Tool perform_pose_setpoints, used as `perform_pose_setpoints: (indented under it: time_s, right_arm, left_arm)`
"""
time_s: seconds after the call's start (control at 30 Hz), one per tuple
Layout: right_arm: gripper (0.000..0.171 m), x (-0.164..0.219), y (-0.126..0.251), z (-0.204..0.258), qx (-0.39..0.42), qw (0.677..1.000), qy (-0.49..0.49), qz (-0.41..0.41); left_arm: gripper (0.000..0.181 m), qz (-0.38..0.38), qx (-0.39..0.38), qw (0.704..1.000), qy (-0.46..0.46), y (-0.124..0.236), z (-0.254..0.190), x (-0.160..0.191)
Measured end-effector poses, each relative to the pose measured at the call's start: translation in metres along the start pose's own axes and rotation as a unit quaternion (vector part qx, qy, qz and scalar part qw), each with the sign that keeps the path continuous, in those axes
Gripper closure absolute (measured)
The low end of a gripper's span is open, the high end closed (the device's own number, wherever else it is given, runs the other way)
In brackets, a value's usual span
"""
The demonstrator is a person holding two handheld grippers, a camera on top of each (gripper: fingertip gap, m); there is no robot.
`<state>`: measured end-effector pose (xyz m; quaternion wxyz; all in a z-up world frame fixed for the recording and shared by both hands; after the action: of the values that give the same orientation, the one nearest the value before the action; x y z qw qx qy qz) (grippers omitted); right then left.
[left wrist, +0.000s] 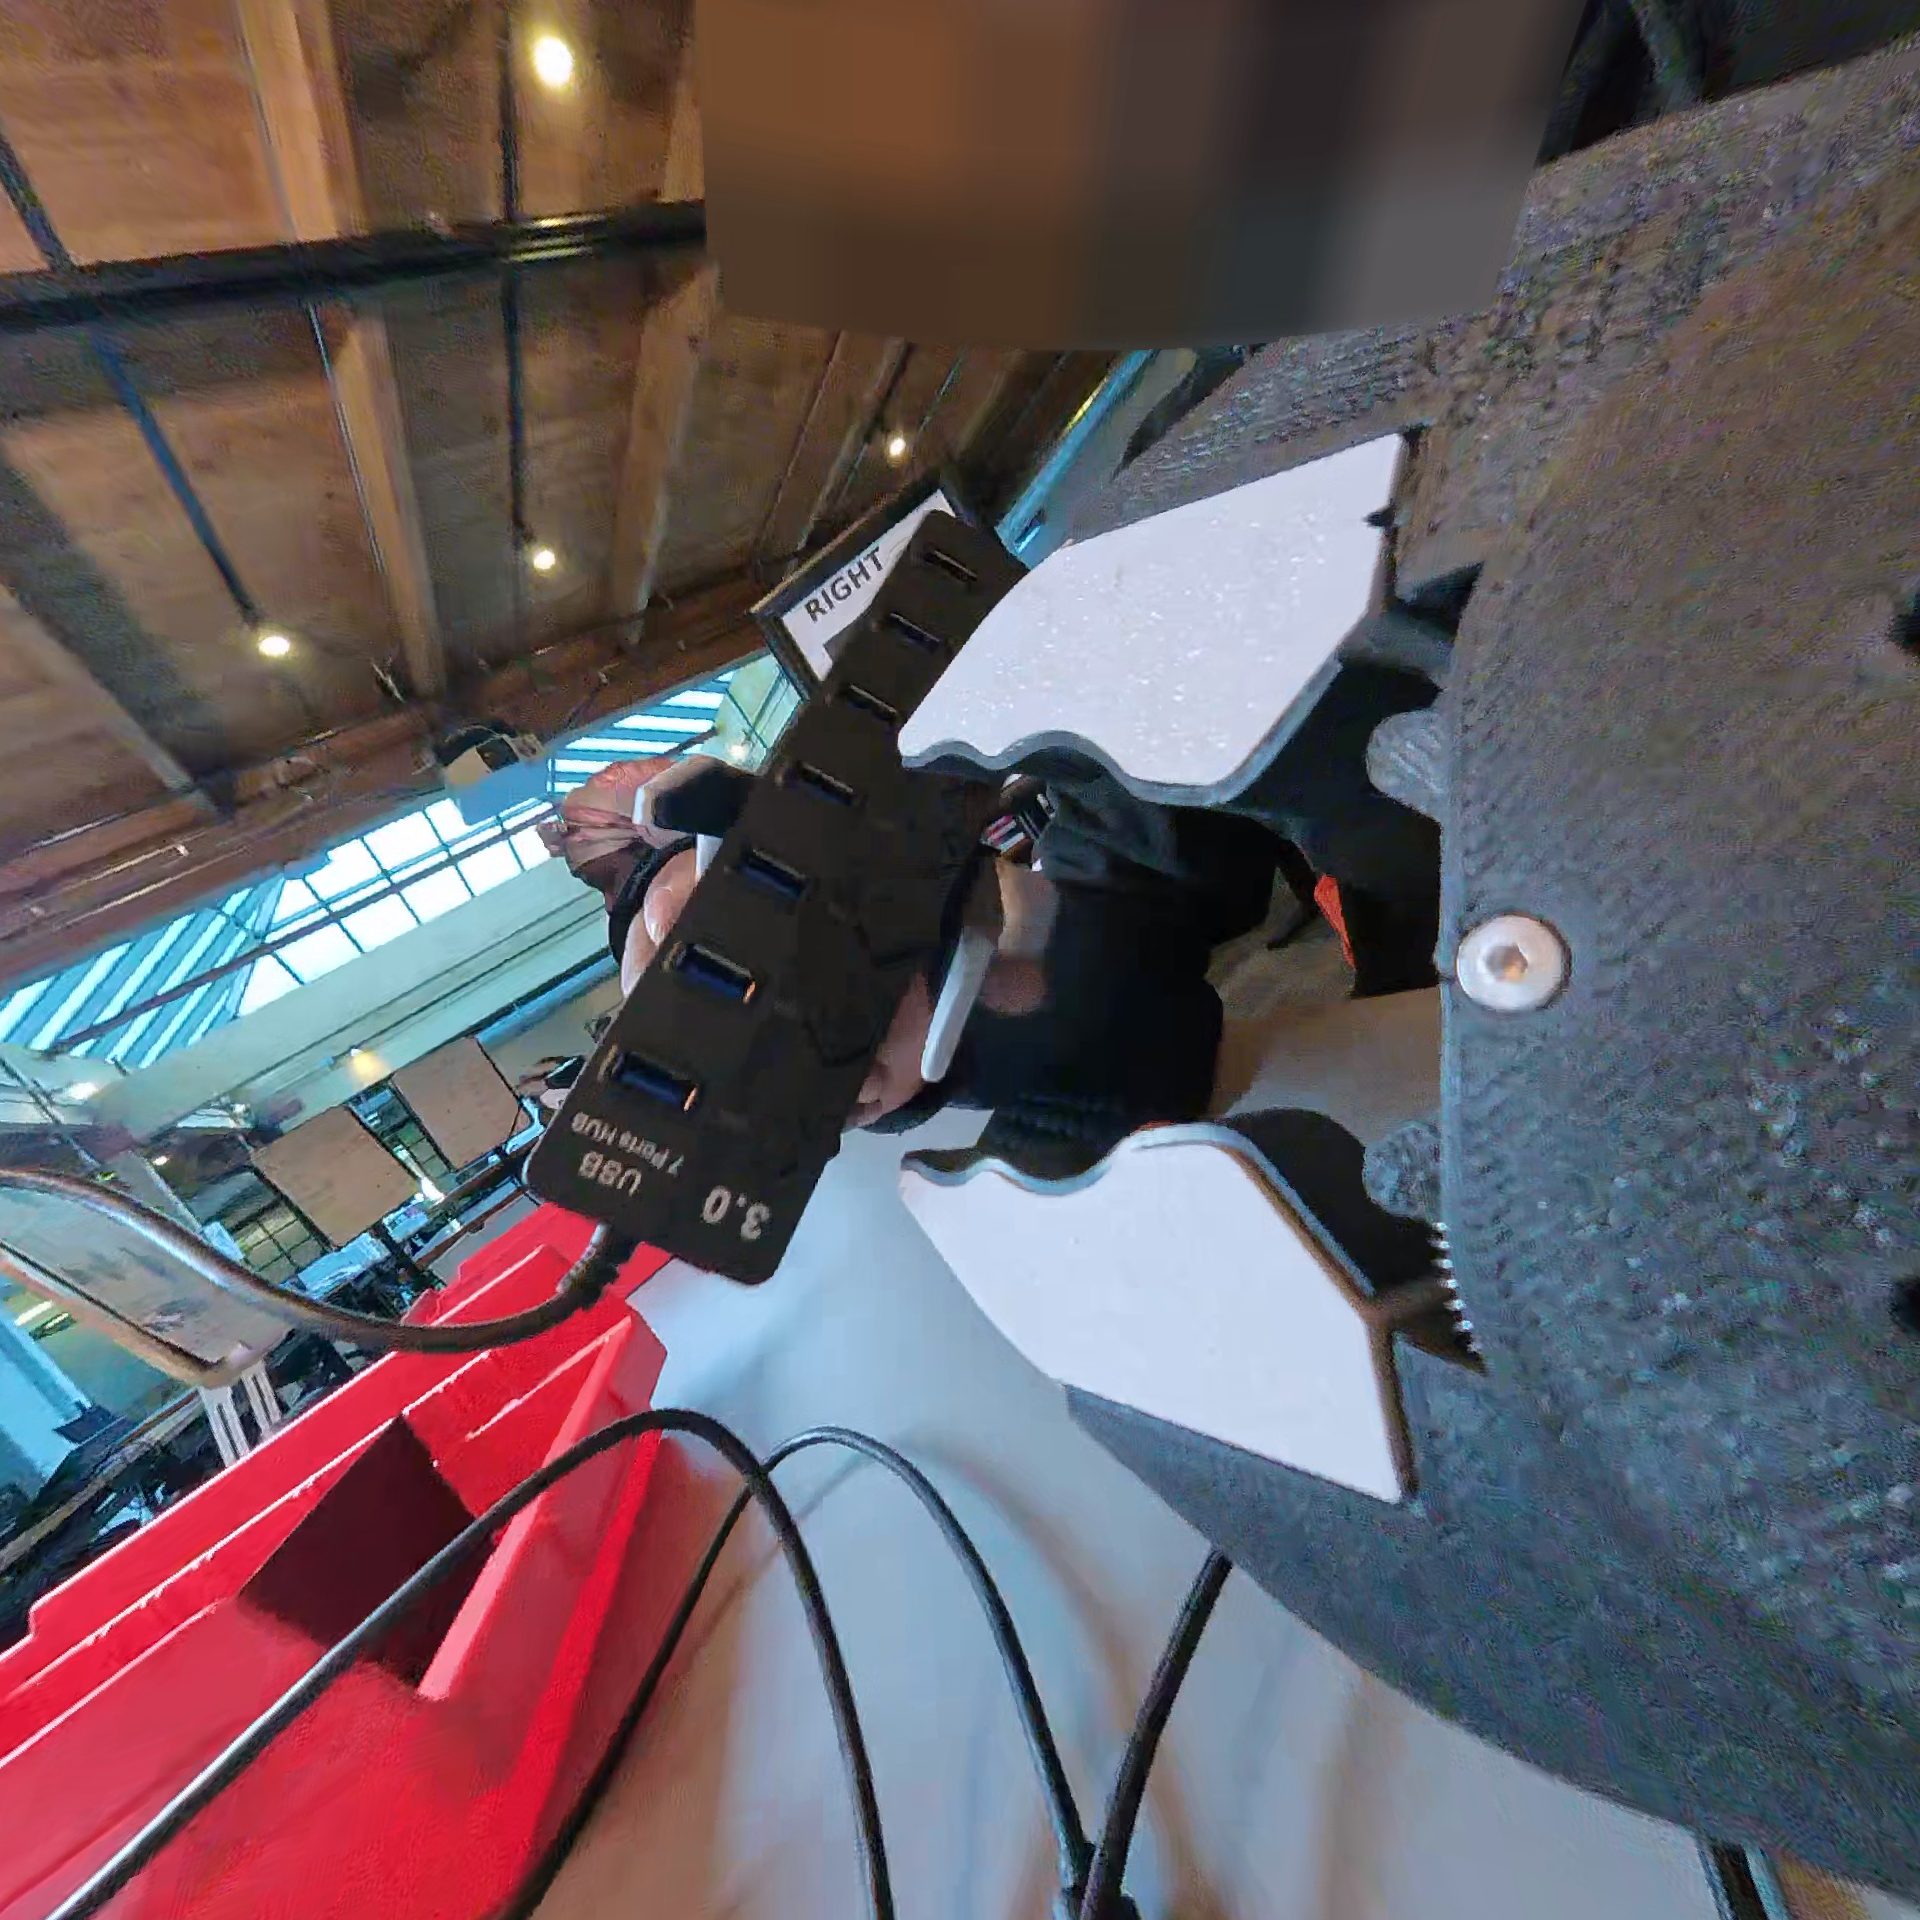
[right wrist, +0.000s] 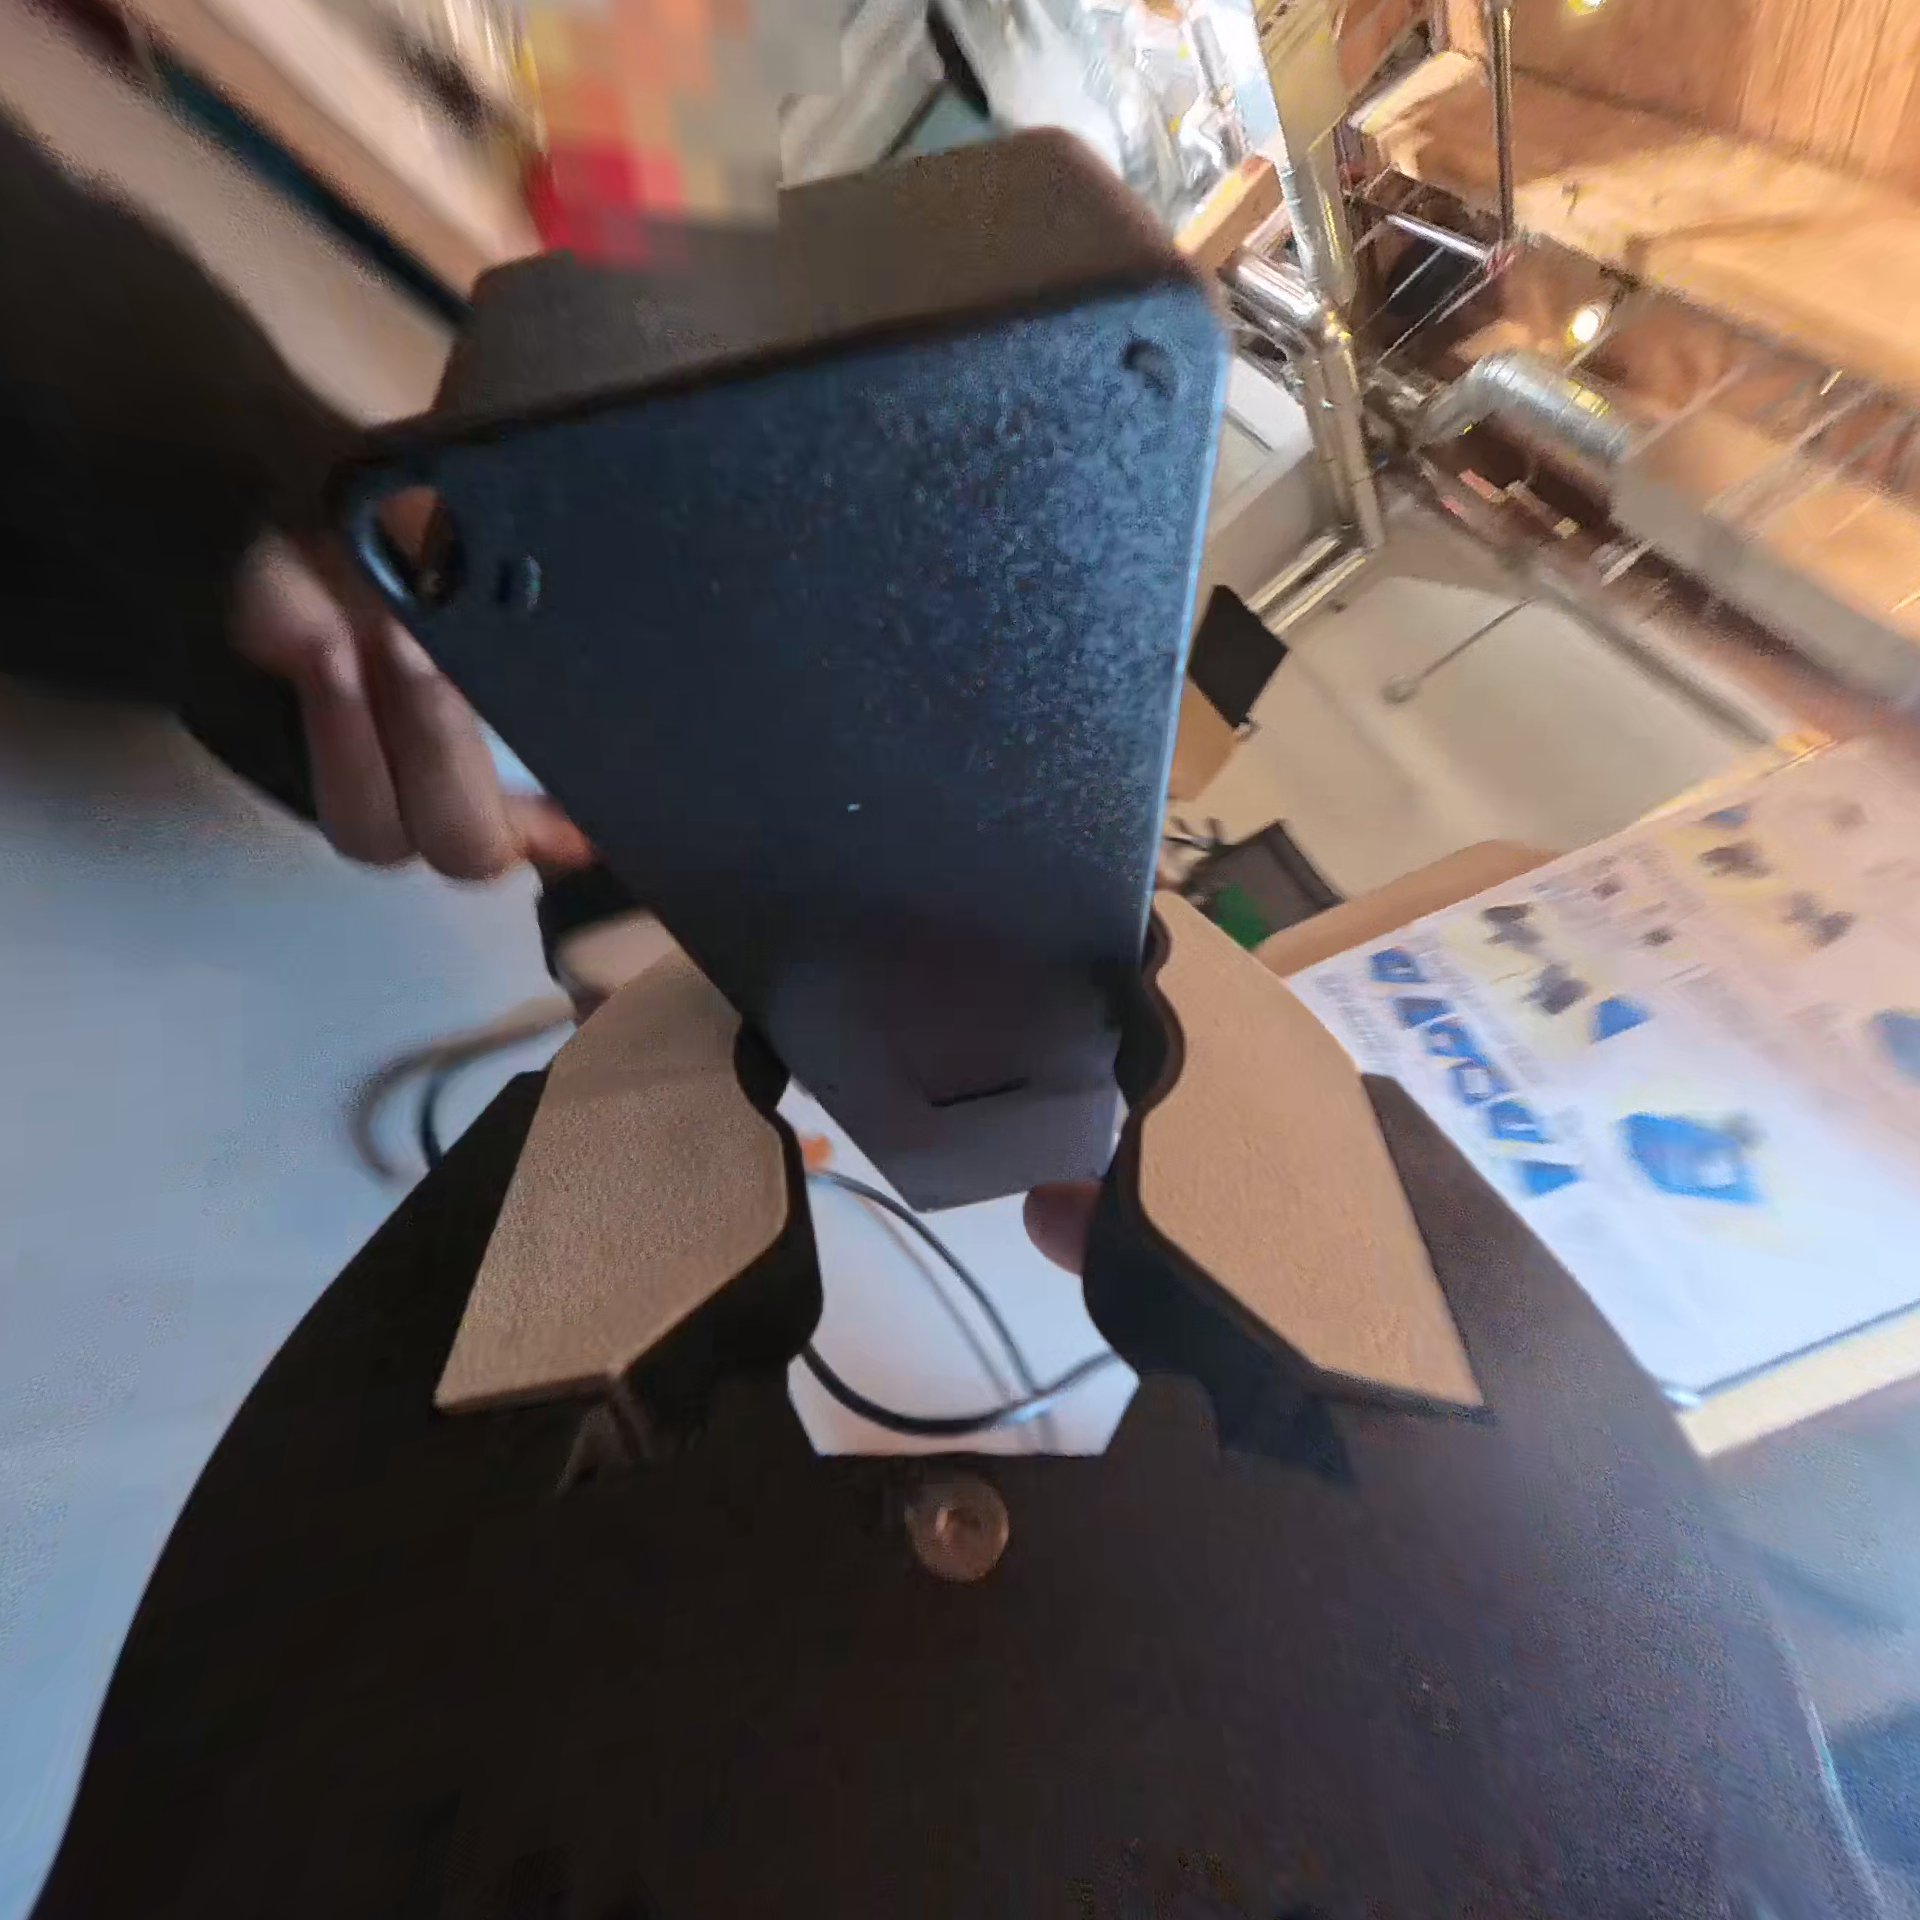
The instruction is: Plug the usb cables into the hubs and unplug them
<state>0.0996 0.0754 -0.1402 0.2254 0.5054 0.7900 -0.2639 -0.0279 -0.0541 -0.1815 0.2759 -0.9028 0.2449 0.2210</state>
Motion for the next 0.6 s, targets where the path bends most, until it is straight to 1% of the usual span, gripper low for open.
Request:
perform_pose_setpoints:
  time_s: [0.1,0.17,0.23,0.4,0.53,0.6]
  right_arm:
    - [0.109,0.01,-0.004,0.016,0.009,0.992,0.12,0.02]
    - [0.109,0.017,-0.006,0.021,0.015,0.986,0.164,0.029]
    - [0.109,0.021,-0.008,0.022,0.024,0.979,0.199,0.034]
    - [0.109,0.026,-0.009,0.024,0.039,0.968,0.245,0.043]
    - [0.11,0.031,-0.012,0.029,0.043,0.954,0.29,0.059]
    - [0.11,0.033,-0.013,0.033,0.04,0.951,0.301,0.062]
  left_arm:
    - [0.108,0.034,-0.03,0.999,-0.005,-0.006,-0.001,0.005]
    - [0.102,0.049,-0.044,0.998,0.003,-0.008,0.0,0.009]
    - [0.101,0.059,-0.054,0.997,0.01,-0.006,0.002,0.009]
    - [0.097,0.059,-0.011,0.997,0.044,-0.008,-0.002,0.012]
    - [0.092,0.089,-0.01,0.995,0.049,-0.016,-0.003,0.021]
    - [0.094,0.097,-0.015,0.993,0.064,-0.02,0.0,0.026]
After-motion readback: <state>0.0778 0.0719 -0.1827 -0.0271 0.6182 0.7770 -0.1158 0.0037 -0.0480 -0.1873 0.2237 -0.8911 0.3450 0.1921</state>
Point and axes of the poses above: each gripper's, where its closed fingertips meet, y back along the fingers, x out of its underside, z = x × y across the jaws, the point moved 10 cm from there along y, back along the fingers, and after that the axes turned 13 degrees about x, right-handed, at the moved point
